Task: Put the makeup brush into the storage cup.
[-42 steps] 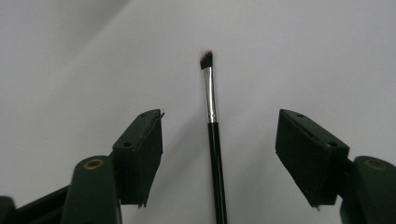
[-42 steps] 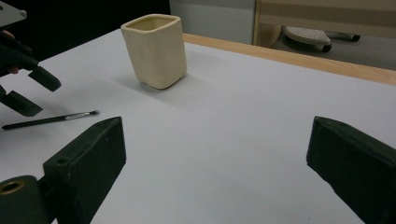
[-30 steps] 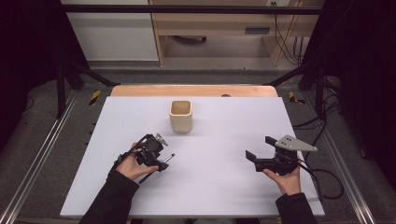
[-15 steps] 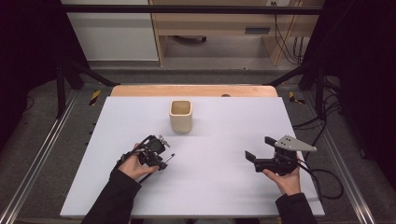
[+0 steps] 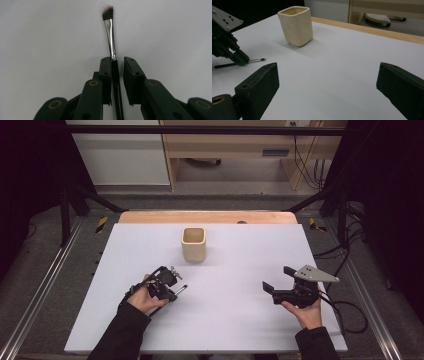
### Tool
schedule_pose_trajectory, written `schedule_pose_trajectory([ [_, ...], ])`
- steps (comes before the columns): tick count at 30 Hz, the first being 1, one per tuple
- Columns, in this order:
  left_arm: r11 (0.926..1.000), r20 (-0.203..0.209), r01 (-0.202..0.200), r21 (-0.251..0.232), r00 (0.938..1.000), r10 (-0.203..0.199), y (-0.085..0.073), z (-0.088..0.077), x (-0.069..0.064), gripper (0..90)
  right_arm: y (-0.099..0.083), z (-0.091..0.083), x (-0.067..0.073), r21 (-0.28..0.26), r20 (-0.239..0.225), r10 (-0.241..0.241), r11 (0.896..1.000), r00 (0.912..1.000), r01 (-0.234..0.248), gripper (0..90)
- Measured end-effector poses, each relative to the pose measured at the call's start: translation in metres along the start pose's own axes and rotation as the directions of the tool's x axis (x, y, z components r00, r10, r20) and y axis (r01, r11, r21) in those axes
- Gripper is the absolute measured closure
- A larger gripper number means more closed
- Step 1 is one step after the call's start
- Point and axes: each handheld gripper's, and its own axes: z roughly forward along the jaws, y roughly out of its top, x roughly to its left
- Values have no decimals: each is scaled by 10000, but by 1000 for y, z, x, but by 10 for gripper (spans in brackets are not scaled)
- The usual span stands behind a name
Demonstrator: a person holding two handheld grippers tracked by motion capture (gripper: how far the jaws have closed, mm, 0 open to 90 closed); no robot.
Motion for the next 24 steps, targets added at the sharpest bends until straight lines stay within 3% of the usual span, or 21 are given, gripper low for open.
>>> schedule_pose_trajectory([
  [7,10000,-140,-57,-44,9999,57,0,1,-4,834,-1,2,1,66,-21,-11,10000,10000,11,49],
  [24,9998,-288,14,-180,9996,-19,-2,0,-6,840,-1,2,0,84,-28,-5,10000,10000,5,47],
])
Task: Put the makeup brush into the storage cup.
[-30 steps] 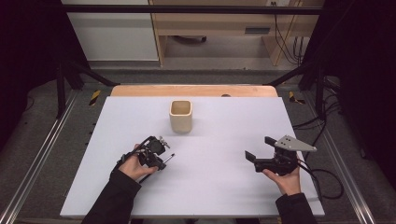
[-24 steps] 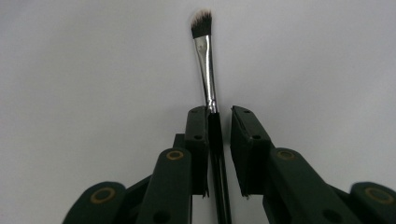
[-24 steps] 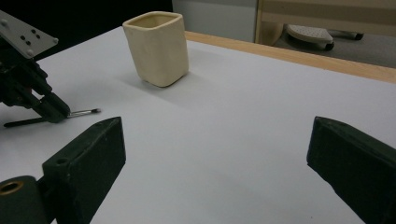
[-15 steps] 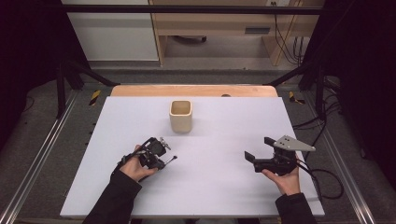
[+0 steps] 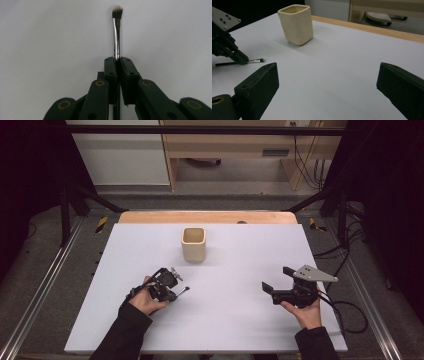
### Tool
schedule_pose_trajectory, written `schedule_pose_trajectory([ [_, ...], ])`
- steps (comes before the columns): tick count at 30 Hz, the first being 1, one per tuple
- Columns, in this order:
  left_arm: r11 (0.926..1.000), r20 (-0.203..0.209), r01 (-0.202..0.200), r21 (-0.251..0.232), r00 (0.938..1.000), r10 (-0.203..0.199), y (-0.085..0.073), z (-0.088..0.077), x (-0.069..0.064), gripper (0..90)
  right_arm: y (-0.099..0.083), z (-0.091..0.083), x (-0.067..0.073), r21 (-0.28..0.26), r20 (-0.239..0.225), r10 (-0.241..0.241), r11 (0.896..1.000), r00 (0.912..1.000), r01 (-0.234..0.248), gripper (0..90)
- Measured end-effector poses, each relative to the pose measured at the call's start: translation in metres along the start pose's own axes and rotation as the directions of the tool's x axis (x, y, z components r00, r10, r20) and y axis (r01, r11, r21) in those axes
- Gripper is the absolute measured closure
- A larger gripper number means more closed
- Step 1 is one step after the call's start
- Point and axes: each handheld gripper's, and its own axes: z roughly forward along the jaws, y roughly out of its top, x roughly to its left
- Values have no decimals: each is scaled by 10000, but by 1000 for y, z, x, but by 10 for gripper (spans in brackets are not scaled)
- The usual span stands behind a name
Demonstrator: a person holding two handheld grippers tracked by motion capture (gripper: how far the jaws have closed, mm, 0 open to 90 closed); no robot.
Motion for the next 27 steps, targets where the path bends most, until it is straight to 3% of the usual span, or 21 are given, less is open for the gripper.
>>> schedule_pose_trajectory([
  [11,9960,104,24,-896,9999,-15,-4,-18,-3,841,0,0,0,-47,-16,35,10000,10000,-35,47],
  [17,9853,-14,190,-1699,9998,-196,-6,-32,-5,842,1,-2,-1,-112,-44,74,9999,10000,-74,48],
  [21,9667,-217,456,-2520,9984,-527,-10,-41,-6,841,1,-2,-1,-92,-49,64,9999,10000,-64,48],
  [27,9224,-361,926,-3750,9928,-1144,-17,-56,-5,841,1,-2,-1,-132,-53,100,9999,9999,-101,48],
])
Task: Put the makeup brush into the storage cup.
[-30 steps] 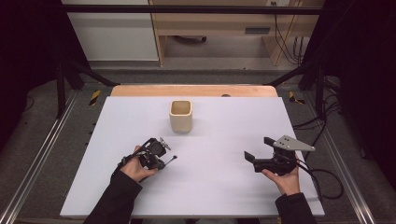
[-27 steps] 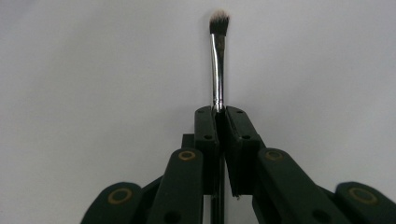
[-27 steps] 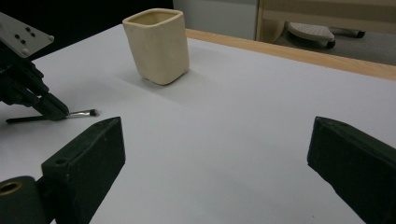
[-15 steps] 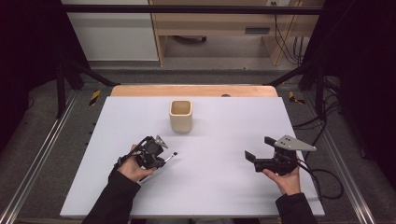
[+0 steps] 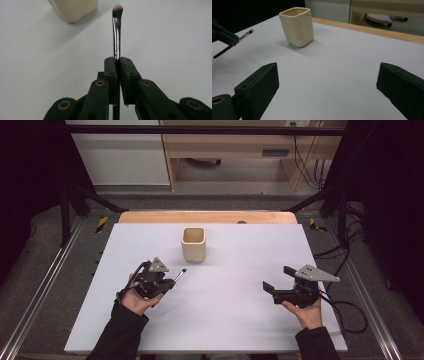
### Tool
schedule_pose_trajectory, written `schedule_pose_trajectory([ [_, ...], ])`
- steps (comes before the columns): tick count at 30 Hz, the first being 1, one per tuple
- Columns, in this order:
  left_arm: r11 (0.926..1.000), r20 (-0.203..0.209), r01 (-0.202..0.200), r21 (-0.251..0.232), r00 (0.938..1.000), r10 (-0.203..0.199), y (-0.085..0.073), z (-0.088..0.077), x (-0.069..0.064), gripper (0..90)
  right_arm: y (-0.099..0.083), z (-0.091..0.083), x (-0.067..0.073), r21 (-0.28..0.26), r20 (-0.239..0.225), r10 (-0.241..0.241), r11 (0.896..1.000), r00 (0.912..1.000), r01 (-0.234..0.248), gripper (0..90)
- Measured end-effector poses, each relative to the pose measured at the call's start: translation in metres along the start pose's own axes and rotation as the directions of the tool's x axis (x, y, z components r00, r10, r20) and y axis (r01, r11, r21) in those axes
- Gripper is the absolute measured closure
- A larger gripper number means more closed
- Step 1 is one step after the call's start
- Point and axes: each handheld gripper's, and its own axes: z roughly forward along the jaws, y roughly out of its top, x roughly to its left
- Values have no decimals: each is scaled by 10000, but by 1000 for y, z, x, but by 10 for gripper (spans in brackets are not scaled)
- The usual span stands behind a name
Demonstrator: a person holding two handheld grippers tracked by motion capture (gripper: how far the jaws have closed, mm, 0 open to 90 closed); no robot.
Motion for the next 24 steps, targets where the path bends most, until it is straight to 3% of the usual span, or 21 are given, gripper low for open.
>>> schedule_pose_trajectory([
  [4,9982,-123,247,-539,9996,-254,0,-7,1,841,0,0,0,-11,-25,12,10000,10000,-12,48],
  [8,9914,-296,570,-1178,9977,-609,-1,-13,2,842,-1,1,0,36,-37,-13,10000,10000,13,47],
  [14,9742,-615,923,-2060,9924,-1070,0,-21,2,841,0,0,0,1,-53,-17,10000,10000,17,47],
  [18,9636,-765,948,-2498,9902,-1172,2,-24,1,841,-1,1,1,29,-81,-25,10000,10000,25,46],
  [19,9555,-763,1028,-2767,9888,-1285,3,-25,0,841,-1,0,0,6,-80,-32,10000,10000,32,45],
  [24,9486,-828,1000,-3002,9880,-1303,5,-27,-2,841,0,0,0,-4,-48,-36,10000,10000,36,45],
])
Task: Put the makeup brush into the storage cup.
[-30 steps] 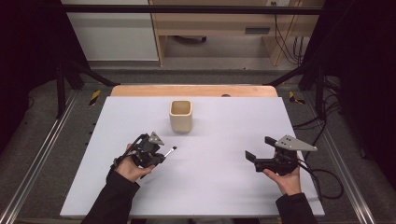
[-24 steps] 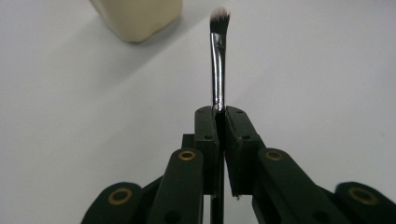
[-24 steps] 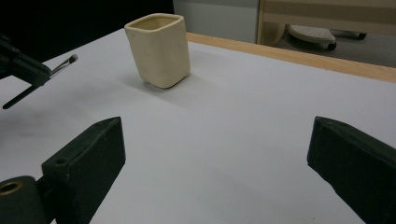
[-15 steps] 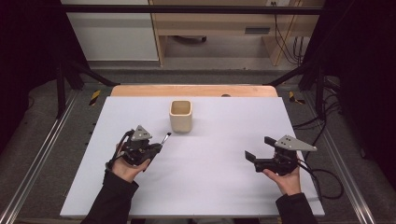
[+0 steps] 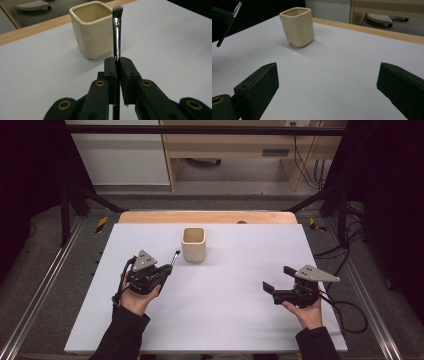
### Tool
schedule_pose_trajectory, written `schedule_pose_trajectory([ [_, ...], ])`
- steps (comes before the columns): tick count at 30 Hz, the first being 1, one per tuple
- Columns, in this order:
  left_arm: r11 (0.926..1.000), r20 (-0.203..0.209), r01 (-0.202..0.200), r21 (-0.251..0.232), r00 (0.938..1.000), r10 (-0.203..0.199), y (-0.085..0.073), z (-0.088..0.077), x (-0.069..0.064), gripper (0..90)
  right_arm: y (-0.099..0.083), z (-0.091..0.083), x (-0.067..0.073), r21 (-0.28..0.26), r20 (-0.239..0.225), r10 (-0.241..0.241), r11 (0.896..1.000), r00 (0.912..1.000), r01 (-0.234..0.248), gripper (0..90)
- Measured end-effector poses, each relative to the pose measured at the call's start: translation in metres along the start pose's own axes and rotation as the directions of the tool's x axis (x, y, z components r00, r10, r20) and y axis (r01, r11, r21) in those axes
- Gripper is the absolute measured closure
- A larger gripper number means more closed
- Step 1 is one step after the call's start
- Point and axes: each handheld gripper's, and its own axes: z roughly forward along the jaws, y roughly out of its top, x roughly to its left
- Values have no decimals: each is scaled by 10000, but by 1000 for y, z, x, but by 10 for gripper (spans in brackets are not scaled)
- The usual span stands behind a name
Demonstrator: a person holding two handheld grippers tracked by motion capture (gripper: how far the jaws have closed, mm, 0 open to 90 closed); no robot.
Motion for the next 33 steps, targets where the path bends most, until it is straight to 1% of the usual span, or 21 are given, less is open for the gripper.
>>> schedule_pose_trajectory([
  [1,9998,-41,64,-171,10000,-65,1,-1,0,841,0,0,0,-2,25,-6,10000,10000,6,45],
  [4,9992,-46,90,-387,9999,-92,5,-3,-1,841,0,0,1,-7,11,43,10000,10000,-43,46],
  [6,9984,10,174,-535,9998,-174,8,-4,0,841,0,0,0,-3,23,37,10000,10000,-37,46],
  [7,9976,-70,203,-660,9998,-208,11,-4,1,841,0,0,0,12,56,9,10000,10000,-9,45],
  [9,9972,-121,194,-724,9997,-203,12,-4,1,841,0,0,0,9,65,17,10000,10000,-17,46],
  [10,9964,-114,303,-794,9994,-313,13,-3,2,841,0,0,0,8,57,25,10000,10000,-25,46],
  [13,9946,-126,422,-944,9990,-435,15,-3,5,841,0,1,0,43,54,-2,10000,10000,2,46],
  [17,9935,-144,430,-1056,9989,-448,19,-1,7,841,0,1,0,45,39,5,10000,10000,-5,45],
  [19,9920,-117,501,-1158,9986,-517,21,1,7,841,0,1,0,41,68,-5,10000,10000,5,45],
  [22,9902,-110,493,-1308,9986,-512,26,3,6,841,0,0,0,25,62,17,10000,10000,-17,45],
  [25,9878,-111,467,-1486,9987,-489,31,5,4,841,0,0,0,14,54,18,10000,10000,-18,45],
  [28,9841,-48,584,-1676,9982,-601,35,7,4,841,-1,1,0,45,69,0,10000,10000,0,45],
  [33,9800,1,669,-1875,9977,-681,41,9,5,841,-1,2,1,49,39,-1,10000,10000,1,44],
])
